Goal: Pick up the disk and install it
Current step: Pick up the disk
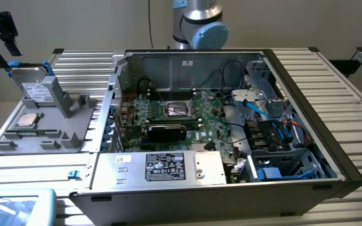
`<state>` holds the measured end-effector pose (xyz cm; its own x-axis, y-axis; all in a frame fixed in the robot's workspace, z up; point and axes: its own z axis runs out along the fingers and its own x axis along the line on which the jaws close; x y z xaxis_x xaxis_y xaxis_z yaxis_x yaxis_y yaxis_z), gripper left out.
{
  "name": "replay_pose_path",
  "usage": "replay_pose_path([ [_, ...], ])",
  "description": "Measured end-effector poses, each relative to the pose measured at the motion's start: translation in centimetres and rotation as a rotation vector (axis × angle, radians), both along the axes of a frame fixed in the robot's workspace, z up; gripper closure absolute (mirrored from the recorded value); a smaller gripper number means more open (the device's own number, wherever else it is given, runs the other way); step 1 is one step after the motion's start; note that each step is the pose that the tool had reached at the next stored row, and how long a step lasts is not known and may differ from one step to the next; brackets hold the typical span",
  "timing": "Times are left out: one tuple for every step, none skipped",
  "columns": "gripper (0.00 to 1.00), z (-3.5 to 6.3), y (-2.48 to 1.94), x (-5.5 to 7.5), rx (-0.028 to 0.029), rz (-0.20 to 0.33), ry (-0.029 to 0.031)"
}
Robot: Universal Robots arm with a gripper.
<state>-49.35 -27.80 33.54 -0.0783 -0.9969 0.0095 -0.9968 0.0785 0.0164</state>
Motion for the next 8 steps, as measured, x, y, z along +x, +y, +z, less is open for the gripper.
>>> replay_pose_path([
  [0.37, -0.18, 0.00, 0.1, 0.0000, 0.000, 0.0004],
  [0.37, -0.36, -0.01, 0.2, 0.0000, 0.000, 0.0010],
  [0.37, -0.55, -0.01, 0.3, 0.0000, 0.000, 0.0018],
  [0.37, -0.72, -0.01, 0.4, 0.0001, 0.000, 0.0036],
  [0.37, -0.87, -0.01, 0.4, -0.0001, 0.000, 0.0063],
  [0.37, -1.04, -0.02, 0.5, -0.0001, 0.000, 0.0095],
  [0.37, -1.21, -0.02, 0.5, -0.0001, 0.000, 0.0117],
  [0.37, -1.40, -0.02, 0.6, -0.0001, 0.001, 0.0130],
])
